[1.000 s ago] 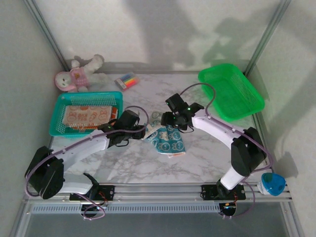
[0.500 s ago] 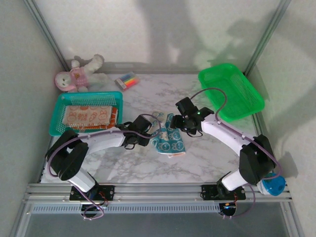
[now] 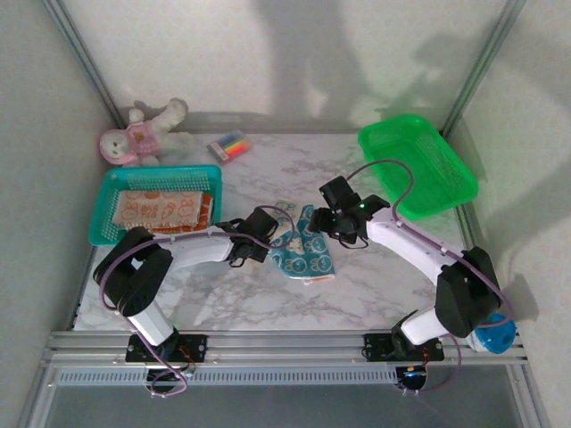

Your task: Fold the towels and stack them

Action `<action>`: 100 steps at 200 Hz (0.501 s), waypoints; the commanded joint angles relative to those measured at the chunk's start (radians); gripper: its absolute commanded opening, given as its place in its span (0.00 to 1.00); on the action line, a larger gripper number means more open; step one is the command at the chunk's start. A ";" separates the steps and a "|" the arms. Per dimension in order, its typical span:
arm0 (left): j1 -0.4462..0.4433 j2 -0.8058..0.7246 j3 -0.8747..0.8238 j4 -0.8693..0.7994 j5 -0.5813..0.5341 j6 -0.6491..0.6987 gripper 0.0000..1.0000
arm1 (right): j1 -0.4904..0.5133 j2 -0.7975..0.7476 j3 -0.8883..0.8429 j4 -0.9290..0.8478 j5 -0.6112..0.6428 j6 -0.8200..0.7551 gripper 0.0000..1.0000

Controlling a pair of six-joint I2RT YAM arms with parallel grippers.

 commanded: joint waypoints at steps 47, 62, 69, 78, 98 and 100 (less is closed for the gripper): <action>-0.012 0.023 0.016 -0.017 0.040 0.036 0.52 | -0.007 -0.034 -0.035 -0.014 0.015 0.018 0.74; -0.012 0.048 0.019 -0.019 0.019 0.035 0.46 | -0.007 -0.035 -0.035 -0.014 0.014 0.018 0.74; -0.012 0.057 0.020 -0.017 0.012 0.035 0.43 | -0.007 -0.035 -0.037 -0.014 0.014 0.020 0.74; -0.012 0.064 0.020 -0.014 0.005 0.033 0.37 | -0.007 -0.039 -0.038 -0.014 0.015 0.020 0.74; -0.013 0.052 0.021 -0.018 -0.009 0.030 0.23 | -0.006 -0.046 -0.044 -0.017 0.017 0.024 0.74; -0.013 0.050 0.021 -0.017 -0.009 0.030 0.21 | -0.006 -0.046 -0.044 -0.016 0.017 0.023 0.74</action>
